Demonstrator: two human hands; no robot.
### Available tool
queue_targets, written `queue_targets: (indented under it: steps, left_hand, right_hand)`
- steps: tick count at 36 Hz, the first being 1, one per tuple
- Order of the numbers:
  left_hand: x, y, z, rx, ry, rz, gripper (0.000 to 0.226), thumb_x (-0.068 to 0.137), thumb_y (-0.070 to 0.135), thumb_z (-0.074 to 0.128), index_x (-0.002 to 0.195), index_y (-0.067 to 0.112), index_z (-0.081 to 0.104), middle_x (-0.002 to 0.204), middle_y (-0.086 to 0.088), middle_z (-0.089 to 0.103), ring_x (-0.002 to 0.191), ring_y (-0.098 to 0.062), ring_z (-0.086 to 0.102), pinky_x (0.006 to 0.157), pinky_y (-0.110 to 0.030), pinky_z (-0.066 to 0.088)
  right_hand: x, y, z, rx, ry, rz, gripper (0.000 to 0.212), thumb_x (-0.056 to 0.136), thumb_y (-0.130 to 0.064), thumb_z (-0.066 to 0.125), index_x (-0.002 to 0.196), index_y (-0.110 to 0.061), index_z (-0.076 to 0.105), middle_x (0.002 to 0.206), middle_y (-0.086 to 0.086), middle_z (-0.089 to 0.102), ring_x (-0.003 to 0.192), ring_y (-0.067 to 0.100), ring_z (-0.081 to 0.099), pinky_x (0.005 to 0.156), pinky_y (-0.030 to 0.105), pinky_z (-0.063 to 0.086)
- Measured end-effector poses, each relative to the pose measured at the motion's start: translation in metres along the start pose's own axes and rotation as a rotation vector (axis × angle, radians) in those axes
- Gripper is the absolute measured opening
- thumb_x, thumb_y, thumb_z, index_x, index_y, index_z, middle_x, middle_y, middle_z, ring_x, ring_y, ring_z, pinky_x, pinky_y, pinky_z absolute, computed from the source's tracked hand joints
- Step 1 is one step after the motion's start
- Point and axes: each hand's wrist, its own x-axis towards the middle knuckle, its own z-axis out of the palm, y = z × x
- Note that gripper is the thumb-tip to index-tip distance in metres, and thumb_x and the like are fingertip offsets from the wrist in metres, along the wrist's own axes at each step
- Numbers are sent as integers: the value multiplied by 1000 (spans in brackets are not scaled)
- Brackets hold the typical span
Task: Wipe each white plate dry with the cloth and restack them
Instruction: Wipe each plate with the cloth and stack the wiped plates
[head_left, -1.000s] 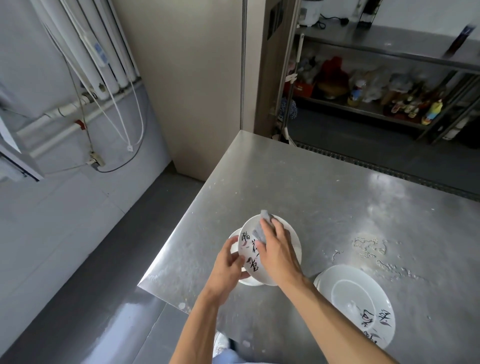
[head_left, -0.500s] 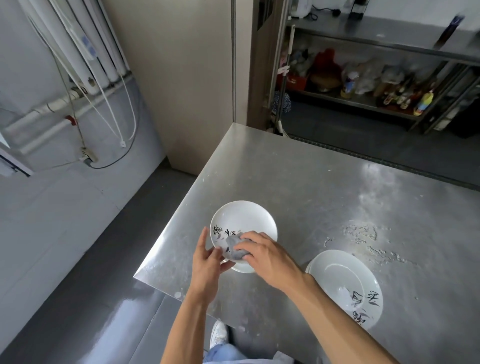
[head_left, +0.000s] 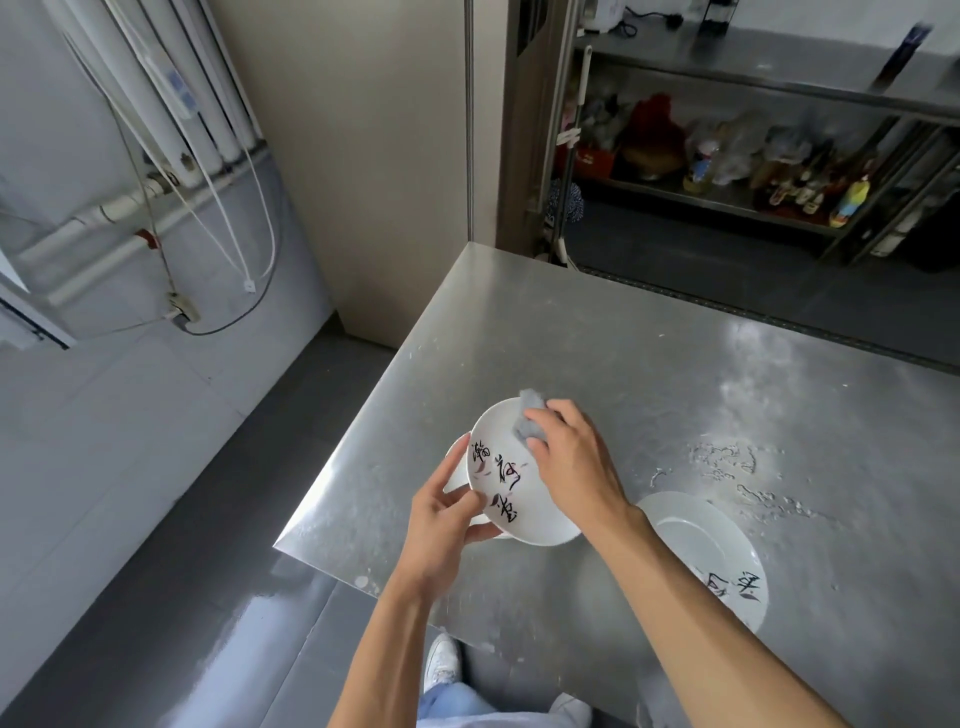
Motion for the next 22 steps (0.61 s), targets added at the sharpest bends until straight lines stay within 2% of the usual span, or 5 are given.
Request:
queue_targets:
  steps: [5,9,13,18,22]
  left_hand:
    - [2,3,-2,-8,6,18,71,90,12,57,148,51,51,116,-19,73,106,-31,74,80,-40,62]
    - [3,1,-3,-46,48,35,69,93,9,55,147,51,52,118,-14,76,104,-27,75,81,-38,61]
    - [3,-2,-8,-129,148,37,70,88,13,60,147,49,50,111,-21,77,105,-31,75,78,-32,61]
    - [5,-3,-13,-189,199,38,71,87,9,60,143,50,51,125,-14,75,112,-35,74,81,-33,62]
    - [5,-3,-15,-208,230,22,68,91,10,59,146,49,50,127,-12,75,112,-36,73,79,-33,62]
  right_hand:
    - [1,-24,4,116,-93,-179,46,95,-5,60,138,-20,59,143,-1,49,124,23,50,104,31,41]
    - [-6,-35,11,132,-194,-263,45,94,0,57,133,-21,64,143,-5,50,122,20,51,104,28,41]
    - [-14,-36,18,144,-264,-275,43,93,0,55,129,-20,66,140,-6,52,119,17,51,103,21,40]
    - [-18,-29,22,131,-300,-263,38,93,-3,57,125,-22,69,139,-6,53,121,15,51,106,19,37]
    - [-20,-24,17,101,-323,-250,37,92,-1,57,119,-22,71,136,-6,56,117,18,54,105,26,42]
